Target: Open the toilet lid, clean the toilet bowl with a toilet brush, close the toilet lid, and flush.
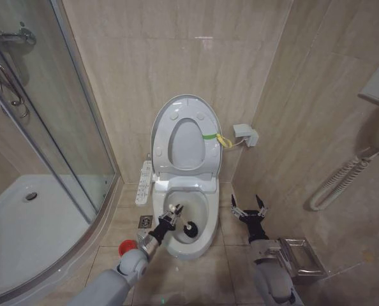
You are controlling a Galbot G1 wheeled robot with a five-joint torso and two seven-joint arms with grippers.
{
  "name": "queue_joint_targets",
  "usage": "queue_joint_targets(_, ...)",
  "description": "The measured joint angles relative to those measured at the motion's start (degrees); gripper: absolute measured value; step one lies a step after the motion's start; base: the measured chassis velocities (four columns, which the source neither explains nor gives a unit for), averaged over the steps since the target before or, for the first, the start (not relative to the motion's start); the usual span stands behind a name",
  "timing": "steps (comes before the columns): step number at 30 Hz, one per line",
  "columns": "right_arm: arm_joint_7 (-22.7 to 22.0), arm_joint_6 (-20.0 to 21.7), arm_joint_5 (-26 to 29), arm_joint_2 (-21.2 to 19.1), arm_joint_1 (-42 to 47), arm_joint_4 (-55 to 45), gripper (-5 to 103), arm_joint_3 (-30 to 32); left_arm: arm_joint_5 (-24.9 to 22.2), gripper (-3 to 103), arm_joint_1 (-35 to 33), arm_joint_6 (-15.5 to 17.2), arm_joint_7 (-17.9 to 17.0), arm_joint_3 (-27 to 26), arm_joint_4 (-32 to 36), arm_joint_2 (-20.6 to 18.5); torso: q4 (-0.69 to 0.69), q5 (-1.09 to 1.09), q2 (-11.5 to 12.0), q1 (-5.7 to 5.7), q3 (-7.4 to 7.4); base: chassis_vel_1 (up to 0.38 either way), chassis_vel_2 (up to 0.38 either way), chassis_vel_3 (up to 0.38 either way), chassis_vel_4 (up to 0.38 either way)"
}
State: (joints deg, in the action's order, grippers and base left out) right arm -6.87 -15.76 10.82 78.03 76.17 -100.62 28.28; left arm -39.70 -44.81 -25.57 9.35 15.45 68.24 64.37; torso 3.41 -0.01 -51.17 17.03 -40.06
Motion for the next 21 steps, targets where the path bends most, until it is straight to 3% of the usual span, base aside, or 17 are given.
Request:
queue_joint_targets(3,0.0,0.0,0.0,0.0,0.0,0.0,100,0.0,0.2,19,0.6,-0.7,0.4,-1.0,-2.3,0.1,0.0,0.0,0.0,0.0,0.0,0.0,0.0,0.0,0.0)
queue_joint_targets(6,0.0,0.0,0.0,0.0,0.0,0.0,100,0.0,0.0,19,0.1,-0.7,0.5,-1.2,-0.6,-1.3,-0.01,0.01,0.0,0.0,0.0,0.0,0.0,0.0,0.0)
queue_joint_targets(11,0.0,0.0,0.0,0.0,0.0,0.0,100,0.0,-0.4,19,-2.1,0.7,-0.9,0.1,9.2,-3.8,-0.01,0.02,0.0,0.0,0.01,0.0,0.0,0.0,0.0)
queue_joint_targets(14,0.0,0.0,0.0,0.0,0.0,0.0,100,0.0,-0.6,19,-2.4,1.0,-1.1,1.0,11.4,-3.9,0.0,0.01,0.0,0.0,0.01,0.0,0.0,0.0,0.0)
queue_joint_targets(17,0.0,0.0,0.0,0.0,0.0,0.0,100,0.0,-0.4,19,-2.1,0.2,-0.1,1.3,10.1,-3.0,0.0,0.01,0.0,-0.01,0.01,0.0,0.0,0.0,0.0)
queue_joint_targets(21,0.0,0.0,0.0,0.0,0.0,0.0,100,0.0,0.0,19,-0.4,-3.5,4.0,1.0,2.7,-0.7,0.0,0.01,0.0,0.0,0.0,0.0,0.0,0.0,0.0)
